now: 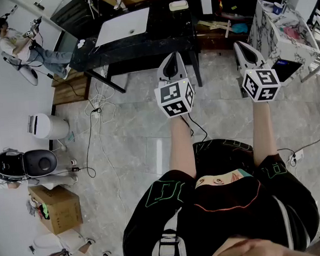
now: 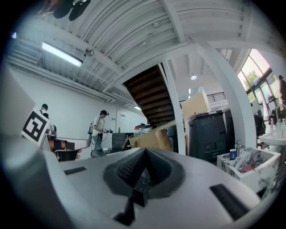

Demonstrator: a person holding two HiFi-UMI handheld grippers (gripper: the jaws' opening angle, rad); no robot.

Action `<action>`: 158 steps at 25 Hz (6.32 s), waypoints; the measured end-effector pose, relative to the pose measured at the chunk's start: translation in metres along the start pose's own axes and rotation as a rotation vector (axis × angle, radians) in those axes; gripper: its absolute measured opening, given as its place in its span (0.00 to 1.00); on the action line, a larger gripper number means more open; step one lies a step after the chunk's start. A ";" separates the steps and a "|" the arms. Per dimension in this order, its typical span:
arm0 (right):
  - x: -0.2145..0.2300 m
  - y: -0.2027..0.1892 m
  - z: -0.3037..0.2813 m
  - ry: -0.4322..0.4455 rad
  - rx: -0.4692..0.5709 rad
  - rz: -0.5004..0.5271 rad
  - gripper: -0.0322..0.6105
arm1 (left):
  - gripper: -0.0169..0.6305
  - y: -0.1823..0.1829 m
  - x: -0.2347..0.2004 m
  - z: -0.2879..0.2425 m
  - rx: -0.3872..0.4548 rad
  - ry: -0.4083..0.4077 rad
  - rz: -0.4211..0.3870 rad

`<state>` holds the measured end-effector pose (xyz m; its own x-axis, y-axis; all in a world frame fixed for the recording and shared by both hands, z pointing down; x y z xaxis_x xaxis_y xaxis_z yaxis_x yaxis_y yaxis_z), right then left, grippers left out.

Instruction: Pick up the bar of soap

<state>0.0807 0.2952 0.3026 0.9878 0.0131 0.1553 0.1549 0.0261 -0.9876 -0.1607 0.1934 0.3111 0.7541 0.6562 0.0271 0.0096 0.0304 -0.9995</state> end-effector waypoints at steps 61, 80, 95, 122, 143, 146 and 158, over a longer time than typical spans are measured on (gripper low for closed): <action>0.055 -0.102 -0.202 0.003 -0.243 -0.136 0.06 | 0.04 -0.108 -0.084 -0.181 -0.252 -0.025 0.062; 0.086 -0.089 -0.356 -0.058 -0.227 -0.164 0.06 | 0.04 -0.122 -0.160 -0.350 -0.278 -0.154 0.154; 0.141 -0.080 -0.452 0.107 -0.206 -0.207 0.06 | 0.04 -0.121 -0.172 -0.424 -0.296 -0.007 0.133; 0.177 -0.060 -0.577 0.512 -0.321 0.121 0.06 | 0.04 -0.119 -0.150 -0.485 -0.311 0.137 0.053; 0.139 -0.114 -0.632 0.724 -0.749 0.521 0.31 | 0.04 -0.149 -0.166 -0.478 -0.281 0.206 0.187; 0.131 -0.125 -0.640 0.753 -0.825 0.591 0.34 | 0.04 -0.151 -0.169 -0.476 -0.273 0.218 0.200; 0.119 -0.155 -0.663 0.848 -1.113 0.794 0.40 | 0.04 -0.155 -0.183 -0.466 -0.247 0.280 0.237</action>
<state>0.1854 -0.3701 0.4581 0.4857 -0.8719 -0.0627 -0.8152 -0.4259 -0.3926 0.0056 -0.2832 0.4538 0.9029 0.3927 -0.1748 -0.0539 -0.3002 -0.9524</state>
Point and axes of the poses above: the fingertips, and each gripper's own axes: z backward along the fingers, x to its right, y out of its top, the point moved 8 cm from there along z, backward along the fingers, and after that the axes turned 6 degrees about -z, right-handed, at the moved point
